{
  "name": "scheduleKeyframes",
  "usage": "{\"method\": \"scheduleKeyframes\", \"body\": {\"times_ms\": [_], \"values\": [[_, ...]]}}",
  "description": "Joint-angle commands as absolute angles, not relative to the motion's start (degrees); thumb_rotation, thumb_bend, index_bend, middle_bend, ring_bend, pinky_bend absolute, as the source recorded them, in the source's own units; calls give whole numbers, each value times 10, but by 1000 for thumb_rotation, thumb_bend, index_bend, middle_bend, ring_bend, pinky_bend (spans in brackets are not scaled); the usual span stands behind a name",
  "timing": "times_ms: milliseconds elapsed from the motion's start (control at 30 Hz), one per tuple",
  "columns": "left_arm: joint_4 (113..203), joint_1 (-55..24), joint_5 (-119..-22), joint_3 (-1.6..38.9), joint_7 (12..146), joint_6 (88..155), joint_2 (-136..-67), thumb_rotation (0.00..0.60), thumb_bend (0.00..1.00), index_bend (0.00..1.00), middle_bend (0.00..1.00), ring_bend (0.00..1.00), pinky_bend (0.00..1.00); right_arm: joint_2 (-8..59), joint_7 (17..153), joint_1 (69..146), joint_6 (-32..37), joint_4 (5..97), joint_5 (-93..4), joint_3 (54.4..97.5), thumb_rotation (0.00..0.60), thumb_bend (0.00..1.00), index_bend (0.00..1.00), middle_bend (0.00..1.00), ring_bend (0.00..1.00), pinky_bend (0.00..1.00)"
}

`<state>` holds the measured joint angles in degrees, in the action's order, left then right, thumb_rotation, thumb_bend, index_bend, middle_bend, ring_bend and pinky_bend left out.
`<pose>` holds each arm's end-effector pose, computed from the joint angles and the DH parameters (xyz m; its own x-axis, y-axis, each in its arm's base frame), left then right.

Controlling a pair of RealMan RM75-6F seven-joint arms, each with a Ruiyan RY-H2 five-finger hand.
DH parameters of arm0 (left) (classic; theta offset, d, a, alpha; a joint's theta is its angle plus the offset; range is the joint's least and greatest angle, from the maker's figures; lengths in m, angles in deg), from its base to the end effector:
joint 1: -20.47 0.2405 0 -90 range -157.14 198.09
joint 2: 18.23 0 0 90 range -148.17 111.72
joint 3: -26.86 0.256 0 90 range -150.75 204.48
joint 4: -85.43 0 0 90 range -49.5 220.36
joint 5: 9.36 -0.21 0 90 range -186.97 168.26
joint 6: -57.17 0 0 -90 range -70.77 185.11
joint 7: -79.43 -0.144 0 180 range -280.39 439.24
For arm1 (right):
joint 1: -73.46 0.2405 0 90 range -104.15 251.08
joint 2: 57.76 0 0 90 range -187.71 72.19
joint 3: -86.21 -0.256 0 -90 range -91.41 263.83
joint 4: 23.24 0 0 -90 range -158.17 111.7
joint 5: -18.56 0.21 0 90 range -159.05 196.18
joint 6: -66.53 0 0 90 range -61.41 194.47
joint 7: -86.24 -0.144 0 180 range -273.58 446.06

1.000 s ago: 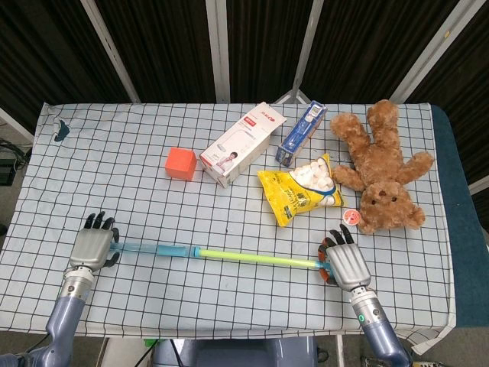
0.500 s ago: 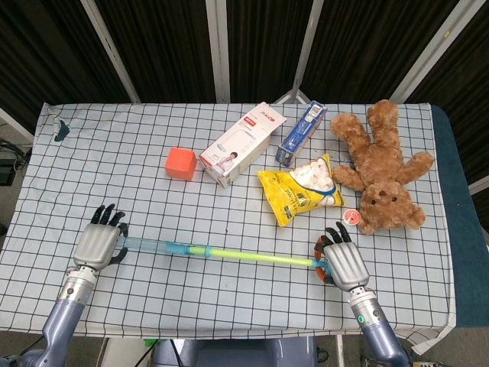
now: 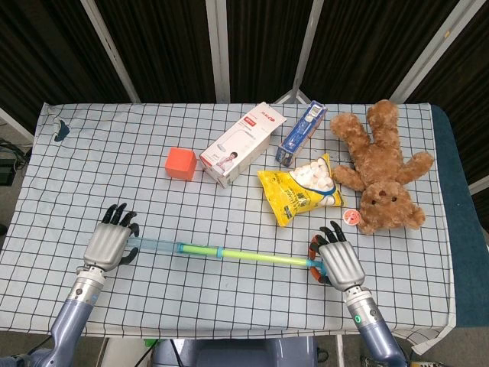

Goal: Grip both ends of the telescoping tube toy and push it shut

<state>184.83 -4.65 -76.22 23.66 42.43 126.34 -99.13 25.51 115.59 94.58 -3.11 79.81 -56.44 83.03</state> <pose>-0.2157 0.2540 0.0267 0.5920 0.2213 0.7749 0.8044 -0.2221 -0.5511 -0.1899 -0.2285 0.0157 0.4180 -0.2352 0.8775 -0.8960 -0.2662 0.3555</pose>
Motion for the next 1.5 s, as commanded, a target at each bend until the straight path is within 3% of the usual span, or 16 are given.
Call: {"method": "scheduleKeyframes", "body": {"times_ms": [33, 700, 1500], "values": [[1849, -53, -756, 231, 419, 1259, -998, 600, 504, 521, 174, 0, 0, 260, 1172, 956, -28, 801, -556, 817, 600, 468, 666, 376, 164, 0], [1861, -80, -731, 214, 400, 1249, -1035, 600, 504, 527, 174, 0, 0, 325, 1302, 990, -36, 833, -506, 805, 600, 467, 668, 378, 164, 0], [1871, -82, -728, 219, 404, 1265, -1035, 600, 504, 535, 172, 0, 0, 384, 1359, 1019, -49, 815, -466, 792, 600, 467, 668, 380, 164, 0]]}}
